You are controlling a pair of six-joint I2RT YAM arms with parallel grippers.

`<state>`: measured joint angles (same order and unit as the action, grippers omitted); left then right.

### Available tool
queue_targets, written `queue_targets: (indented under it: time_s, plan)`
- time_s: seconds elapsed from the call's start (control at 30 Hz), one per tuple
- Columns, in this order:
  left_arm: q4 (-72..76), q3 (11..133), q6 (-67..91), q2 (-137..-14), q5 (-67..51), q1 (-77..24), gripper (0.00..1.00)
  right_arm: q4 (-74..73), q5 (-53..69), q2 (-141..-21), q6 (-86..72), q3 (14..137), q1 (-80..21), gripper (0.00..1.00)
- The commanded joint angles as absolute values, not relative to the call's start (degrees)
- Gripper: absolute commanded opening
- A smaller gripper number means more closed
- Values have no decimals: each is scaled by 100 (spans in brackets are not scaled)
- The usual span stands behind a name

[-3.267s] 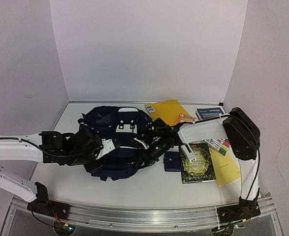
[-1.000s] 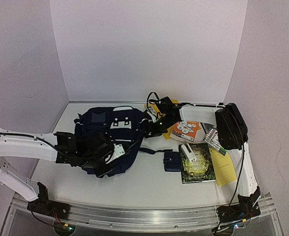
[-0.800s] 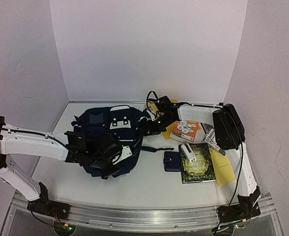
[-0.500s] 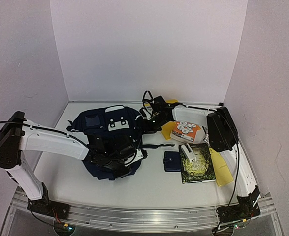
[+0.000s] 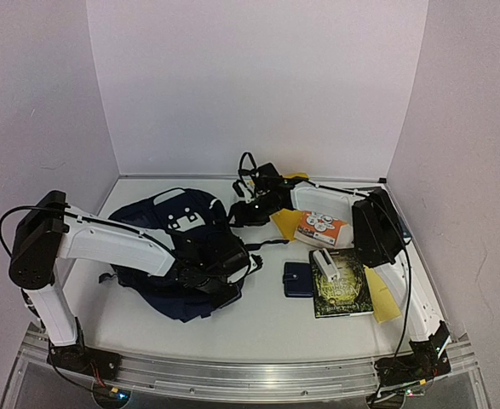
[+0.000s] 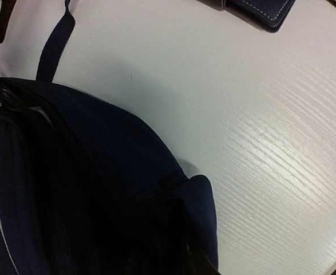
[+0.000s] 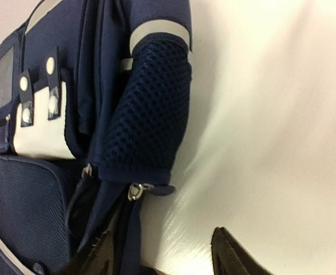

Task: Pack the student bag
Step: Unzip the student bag at the center of the board.

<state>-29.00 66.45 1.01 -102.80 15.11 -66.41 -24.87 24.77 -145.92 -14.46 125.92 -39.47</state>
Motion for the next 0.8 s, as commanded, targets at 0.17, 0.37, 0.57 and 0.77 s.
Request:
queue_targets:
  time_s: [0.17, 0.37, 0.57, 0.77]
  plan:
    - [-2589, 6905, 740, -9650, 1097, -6122, 53, -2499, 2195, -13071, -939, 11855, -3411, 80]
    - [-2211, 6963, 1009, -9294, 1037, -5811, 80, -2915, 1625, -12322, -351, 10982, -3080, 88]
    - [-2083, 7331, 1181, -9490, 1024, -5584, 91, -3263, 1192, -12252, 218, 10666, -2732, 91]
    - [-2084, 7547, 1214, -9863, 1055, -5541, 91, -3432, 1153, -12539, 427, 10578, -2579, 91]
